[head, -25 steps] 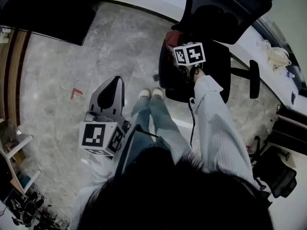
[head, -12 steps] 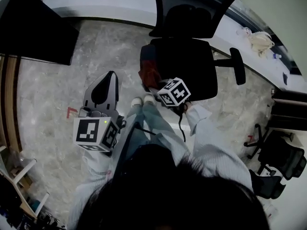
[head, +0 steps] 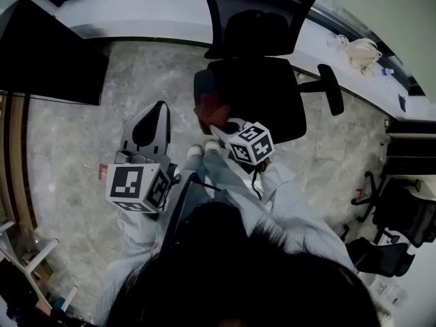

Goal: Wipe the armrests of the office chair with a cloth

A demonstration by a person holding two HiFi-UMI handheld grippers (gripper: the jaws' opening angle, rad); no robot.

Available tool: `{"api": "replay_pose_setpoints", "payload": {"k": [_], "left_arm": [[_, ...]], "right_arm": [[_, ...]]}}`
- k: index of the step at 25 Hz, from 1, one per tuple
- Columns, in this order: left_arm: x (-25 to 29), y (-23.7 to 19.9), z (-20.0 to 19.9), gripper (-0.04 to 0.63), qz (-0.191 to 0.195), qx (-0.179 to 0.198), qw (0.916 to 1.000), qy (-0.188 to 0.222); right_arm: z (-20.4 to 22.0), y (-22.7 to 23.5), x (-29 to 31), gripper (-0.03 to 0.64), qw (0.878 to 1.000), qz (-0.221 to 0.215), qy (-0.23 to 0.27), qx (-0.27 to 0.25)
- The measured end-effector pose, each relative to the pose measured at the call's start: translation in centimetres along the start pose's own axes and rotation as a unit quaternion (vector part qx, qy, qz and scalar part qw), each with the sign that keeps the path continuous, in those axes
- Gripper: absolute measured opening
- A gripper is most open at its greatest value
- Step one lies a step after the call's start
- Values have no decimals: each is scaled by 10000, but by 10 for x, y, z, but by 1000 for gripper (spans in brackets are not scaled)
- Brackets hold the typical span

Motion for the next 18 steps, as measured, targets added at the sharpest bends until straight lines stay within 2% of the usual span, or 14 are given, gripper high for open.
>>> {"api": "replay_pose_setpoints", "payload": {"k": [3,5,10,14,18], "left_arm": [[-1,5,-14,3,119,98,9998,137],[-4,10,-30,3,175,160,9993,302],[-13,27,-66,3,379,359,9962,701],[-16,39,-76,3,596,438,9938,826],[-13,44,-71,3,810,500,9933,657]], "right_arm": [[-53,-22,-37,25,9958,247,715,-524],[-90,-44,-67,25,9879,396,1154,-963],[-168,-105,-143,25,9547,659,2299,-1771],[-193,-142,-176,25,9334,800,2901,-1954],[-190,-144,-175,25,9290,955,3105,-1771]]}}
Point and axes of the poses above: the fingertips, and each gripper's own axes: x forward along the fingers, y to its right, z out of its underside, the point moved 1 cm from there along -x, backward along the fingers, and after that the axes turned 14 degrees about -z, right-handed, at the moved point
